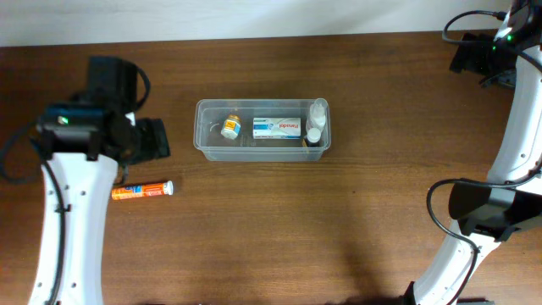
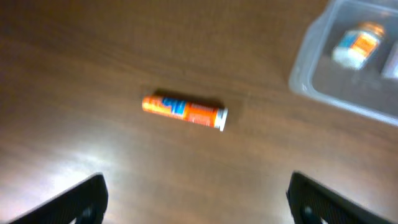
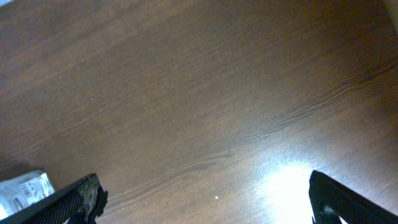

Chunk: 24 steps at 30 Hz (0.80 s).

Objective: Pack container
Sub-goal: 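Open left gripper, release jar, and withdraw toward the orange tube, then align left gripper over the orange Redoxon tube and grasp it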

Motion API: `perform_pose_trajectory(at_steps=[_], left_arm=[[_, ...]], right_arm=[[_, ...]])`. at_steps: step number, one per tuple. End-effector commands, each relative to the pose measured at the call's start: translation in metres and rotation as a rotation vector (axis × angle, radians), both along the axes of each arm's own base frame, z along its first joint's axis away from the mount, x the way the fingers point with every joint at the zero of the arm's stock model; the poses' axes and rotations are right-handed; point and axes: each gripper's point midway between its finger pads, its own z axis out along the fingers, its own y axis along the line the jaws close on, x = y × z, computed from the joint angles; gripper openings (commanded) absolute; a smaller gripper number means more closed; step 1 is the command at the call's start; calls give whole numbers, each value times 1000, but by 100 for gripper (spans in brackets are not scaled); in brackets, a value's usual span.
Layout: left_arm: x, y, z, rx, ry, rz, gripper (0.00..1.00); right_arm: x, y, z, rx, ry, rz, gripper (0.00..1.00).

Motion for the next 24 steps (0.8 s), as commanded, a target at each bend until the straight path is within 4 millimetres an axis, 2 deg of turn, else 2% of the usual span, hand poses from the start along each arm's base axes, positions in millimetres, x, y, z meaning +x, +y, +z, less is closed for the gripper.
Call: perform_pose_trajectory(at_steps=[1,5,11,16,24], left_arm=[[-8,15,-48,-22,51,157,93],[-3,29,-86,-110,21,309,93],[13,42,-118,-269,-57,405,93],[12,50,-132,-258,-44,420,93],[16,51,-154,-261,6,448,93]], right_arm=[[-2,-2,6,-15,-11,-3,98],[-2,-2,6,-15,-11,-3,98],[-2,-2,6,-15,-11,-3,98],[-2,-2,6,-15,-11,-3,98],[-2,-2,6,-15,-11,-3,98]])
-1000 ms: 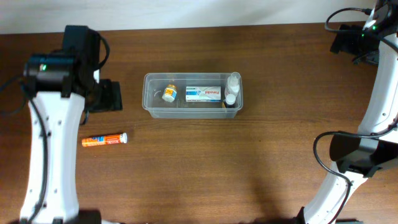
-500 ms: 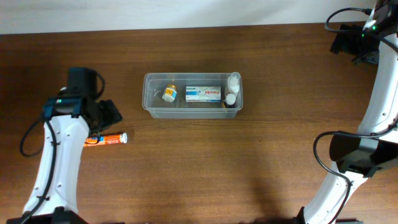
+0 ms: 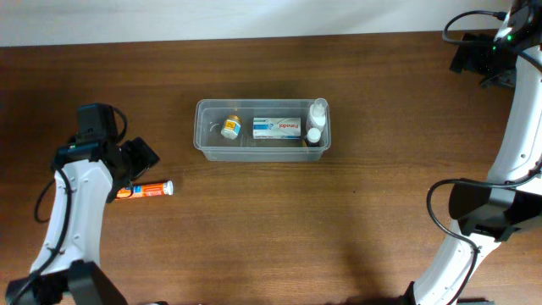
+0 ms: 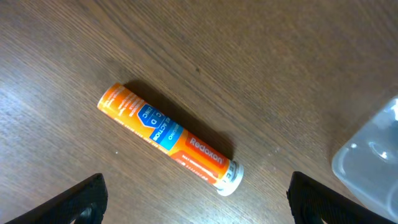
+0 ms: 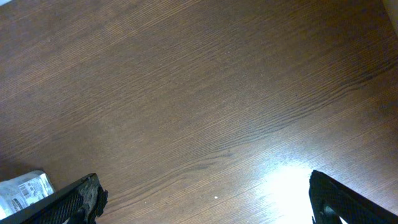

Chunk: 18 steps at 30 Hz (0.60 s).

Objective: Pack container
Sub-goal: 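Align left gripper over the orange Redoxon tube and grasp it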

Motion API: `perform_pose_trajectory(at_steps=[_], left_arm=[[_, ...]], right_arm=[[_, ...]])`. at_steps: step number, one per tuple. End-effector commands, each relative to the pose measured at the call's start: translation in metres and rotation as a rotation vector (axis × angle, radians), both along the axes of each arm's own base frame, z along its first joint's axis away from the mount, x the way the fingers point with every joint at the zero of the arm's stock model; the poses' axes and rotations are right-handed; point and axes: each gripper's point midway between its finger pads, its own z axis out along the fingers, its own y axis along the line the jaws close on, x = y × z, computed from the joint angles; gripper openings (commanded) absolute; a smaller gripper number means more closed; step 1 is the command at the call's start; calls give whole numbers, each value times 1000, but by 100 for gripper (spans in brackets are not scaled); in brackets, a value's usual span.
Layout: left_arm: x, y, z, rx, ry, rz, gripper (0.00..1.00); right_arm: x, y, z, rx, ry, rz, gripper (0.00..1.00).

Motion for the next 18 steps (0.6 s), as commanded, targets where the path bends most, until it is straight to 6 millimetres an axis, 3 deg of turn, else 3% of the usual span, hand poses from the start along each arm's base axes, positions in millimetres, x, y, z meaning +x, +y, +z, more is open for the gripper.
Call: perform_pose_trajectory(at_steps=[1,8,18], left_arm=[[-1,-1,-21,-33,51,44,93],[-3,-6,-53,-94,130,117,93],[-4,-7,-62,-114,150,164,99]], right_arm=[[-1,-2,6,-13,-12,-2,98],[-1,-2,6,-13,-12,-2,98],[-1,-2,6,-13,-12,-2,98]])
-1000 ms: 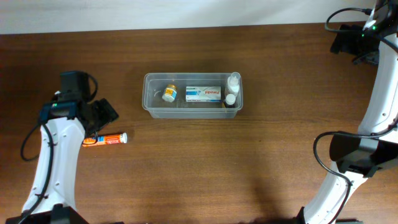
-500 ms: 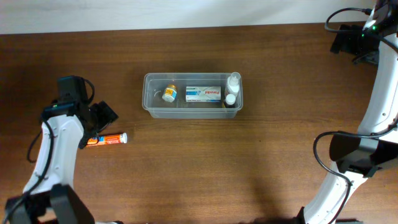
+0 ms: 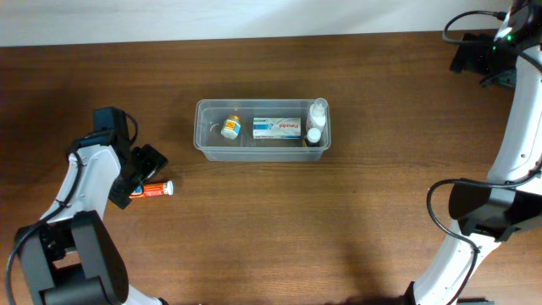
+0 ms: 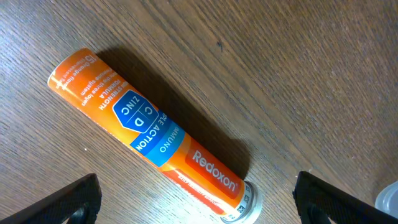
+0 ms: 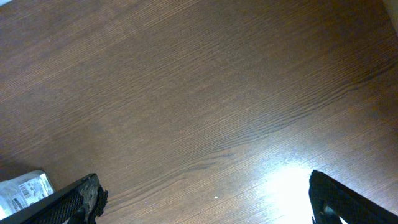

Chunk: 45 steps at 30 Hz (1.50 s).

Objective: Pack container
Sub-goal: 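Align left gripper over the orange Redoxon tube and grasp it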

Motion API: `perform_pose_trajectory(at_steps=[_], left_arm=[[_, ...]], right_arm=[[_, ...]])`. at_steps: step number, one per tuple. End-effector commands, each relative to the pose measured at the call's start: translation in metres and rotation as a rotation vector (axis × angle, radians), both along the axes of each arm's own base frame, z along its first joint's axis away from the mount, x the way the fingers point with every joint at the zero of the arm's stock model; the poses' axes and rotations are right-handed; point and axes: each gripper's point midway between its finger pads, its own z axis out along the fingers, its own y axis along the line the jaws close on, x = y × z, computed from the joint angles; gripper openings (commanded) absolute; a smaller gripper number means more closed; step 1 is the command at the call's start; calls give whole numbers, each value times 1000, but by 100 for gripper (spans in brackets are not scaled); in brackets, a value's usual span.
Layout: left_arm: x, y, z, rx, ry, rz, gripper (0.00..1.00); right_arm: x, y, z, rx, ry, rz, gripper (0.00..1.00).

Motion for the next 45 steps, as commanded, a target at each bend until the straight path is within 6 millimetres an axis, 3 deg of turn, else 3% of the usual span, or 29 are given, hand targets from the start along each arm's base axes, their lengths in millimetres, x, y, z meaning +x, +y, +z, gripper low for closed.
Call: perform_pose_trajectory(at_steps=[1,12,22,29,35,40,45], left_arm=[[-2,-1,-4,-20,7,63,99],[-8,1,-28,-21,-20,112,99],[-7,1,-30,-20,-27,110,96],[-13,1,-34,-18,-9,110,75],[-17,2,-37,-9,0,111,70],[-18,1,-37,-12,4,107,56],[-29,-2,-38,-18,54,77,54]], right_arm=[[-1,-2,6,-13,-12,-2,98],[-1,-2,6,-13,-12,-2,98],[-1,-2,6,-13,-12,-2,98],[-1,-2,6,-13,-12,-2,98],[-1,-2,6,-13,-12,-2,99],[-1,-2,6,-13,-12,-2,98],[-1,-2,6,-13,-12,-2,98]])
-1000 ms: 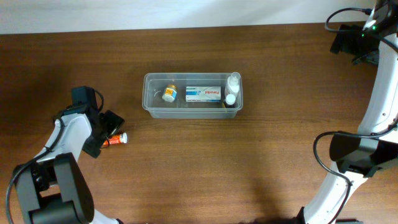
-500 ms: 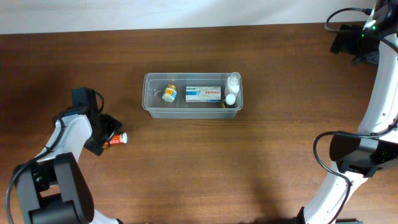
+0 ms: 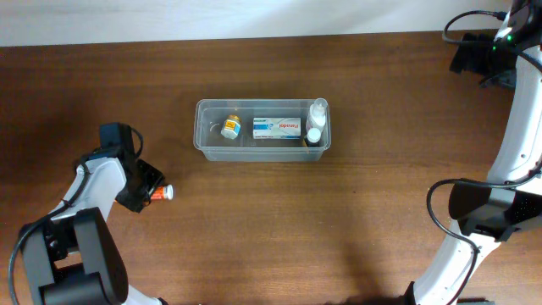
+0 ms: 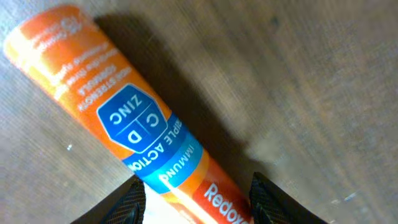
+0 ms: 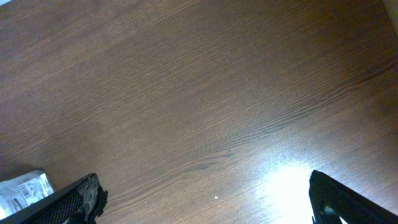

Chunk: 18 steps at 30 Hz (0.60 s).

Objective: Pack container
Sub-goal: 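Align left gripper over the orange Redoxon tube and grasp it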

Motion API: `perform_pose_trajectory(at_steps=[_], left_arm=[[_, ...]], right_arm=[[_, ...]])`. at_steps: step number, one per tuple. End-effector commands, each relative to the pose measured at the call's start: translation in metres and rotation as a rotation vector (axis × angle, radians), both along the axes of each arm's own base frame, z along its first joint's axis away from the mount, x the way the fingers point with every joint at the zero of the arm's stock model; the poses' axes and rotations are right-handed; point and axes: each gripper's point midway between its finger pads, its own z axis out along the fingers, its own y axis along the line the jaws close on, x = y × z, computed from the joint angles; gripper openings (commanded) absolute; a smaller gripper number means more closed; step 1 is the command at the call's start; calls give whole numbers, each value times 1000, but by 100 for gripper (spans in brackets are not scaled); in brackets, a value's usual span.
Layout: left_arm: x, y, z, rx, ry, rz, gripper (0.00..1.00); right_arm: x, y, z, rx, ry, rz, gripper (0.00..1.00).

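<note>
An orange Redoxon tube [image 4: 124, 118] lies on the wooden table left of the clear container [image 3: 200, 127]. In the overhead view only its white-capped end [image 3: 163, 193] shows beside my left gripper [image 3: 140, 188]. In the left wrist view the left gripper [image 4: 196, 199] is down over the tube with a finger against each side, shut on it. My right gripper [image 5: 202, 199] stands open over bare wood, far off at the table's back right corner [image 3: 474, 55].
The container holds a small bottle [image 3: 230, 128], a white box [image 3: 277, 128] and two white bottles [image 3: 315, 119] at its right end. A white printed packet [image 5: 22, 186] shows at the right wrist view's lower left edge.
My left gripper has come down onto the tube and its fingers have drawn in against the tube's sides. The tube lies where it was. The right arm has not moved.
My left gripper was open and high, to the left of the container with the tube below it. Then it was lower and closer over the tube, then closer still, open wide. Now it is shut on the tube on the table.
</note>
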Motion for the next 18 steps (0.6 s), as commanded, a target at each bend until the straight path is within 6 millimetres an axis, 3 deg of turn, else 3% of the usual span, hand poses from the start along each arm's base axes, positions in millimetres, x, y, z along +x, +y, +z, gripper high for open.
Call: perform_pose_trajectory(at_steps=[1,4,10,17,18], left_arm=[[-11,1,-5,1,46,-37,53],[-18,0,-5,-2,73,-80,44],[-30,-3,-5,-12,125,-142,36],[-35,-4,-5,-13,144,-229,35],[-35,-4,-5,-14,146,-229,29]], right_arm=[[-1,-2,6,-13,-12,-2,98],[-1,-2,6,-13,-12,-2,98],[-1,-2,6,-13,-12,-2,98],[-1,-2,6,-13,-12,-2,98],[-1,-2,6,-13,-12,-2,99]])
